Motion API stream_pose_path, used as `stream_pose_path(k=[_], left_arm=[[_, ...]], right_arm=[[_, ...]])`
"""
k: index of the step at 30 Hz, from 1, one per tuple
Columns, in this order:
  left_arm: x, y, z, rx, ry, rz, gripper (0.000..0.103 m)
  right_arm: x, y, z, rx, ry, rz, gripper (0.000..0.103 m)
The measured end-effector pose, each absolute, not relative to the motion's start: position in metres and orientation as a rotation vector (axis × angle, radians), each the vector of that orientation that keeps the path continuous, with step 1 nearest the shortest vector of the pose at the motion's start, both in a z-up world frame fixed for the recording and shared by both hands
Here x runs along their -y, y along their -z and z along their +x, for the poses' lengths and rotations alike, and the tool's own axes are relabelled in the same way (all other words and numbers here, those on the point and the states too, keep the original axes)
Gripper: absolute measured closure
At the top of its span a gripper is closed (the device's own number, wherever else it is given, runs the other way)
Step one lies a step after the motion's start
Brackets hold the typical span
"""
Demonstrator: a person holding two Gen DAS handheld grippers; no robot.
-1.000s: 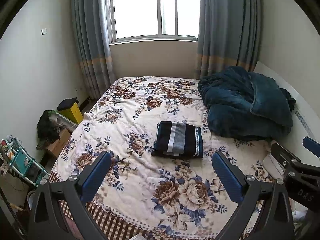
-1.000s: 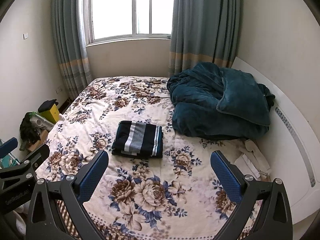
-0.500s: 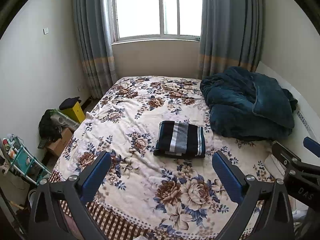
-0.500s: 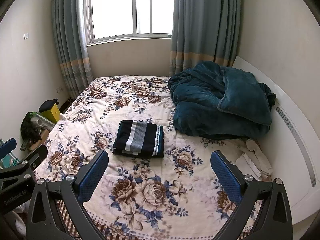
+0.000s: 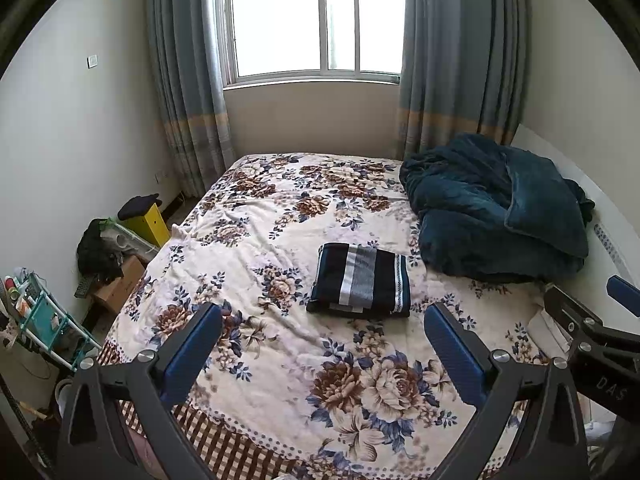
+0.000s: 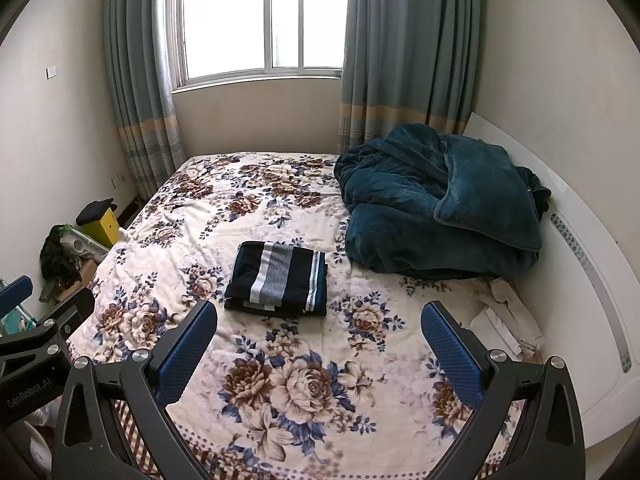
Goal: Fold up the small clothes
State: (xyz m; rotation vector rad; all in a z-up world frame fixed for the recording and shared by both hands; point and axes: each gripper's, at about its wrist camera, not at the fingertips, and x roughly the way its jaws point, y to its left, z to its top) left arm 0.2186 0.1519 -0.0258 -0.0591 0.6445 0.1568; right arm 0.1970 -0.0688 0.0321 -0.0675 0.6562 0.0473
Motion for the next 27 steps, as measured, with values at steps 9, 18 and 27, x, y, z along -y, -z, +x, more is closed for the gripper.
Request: stream_pose_path(k=[9,18,27], left_arm=[[-0.1504,0.0253,0.2202,-0.643,-0.164,-0.058,0.0],[-0.1498,0.0245,0.2203,-0.641,-0.166,-0.059,0.0],[-0.1497,0.0248,0.2227,-0.645,-0.157,-0.063,0.0]], right_arm=[[0.0681,-0.0335,0.1981,-0.654,-0.047,-0.068,0.0],[0.0682,-0.0334,0.1984,-0.655,-0.047,-0.07,0.0],[0.0678,-0.0327,0.1995,-0.655,-0.047,-0.07,0.0]])
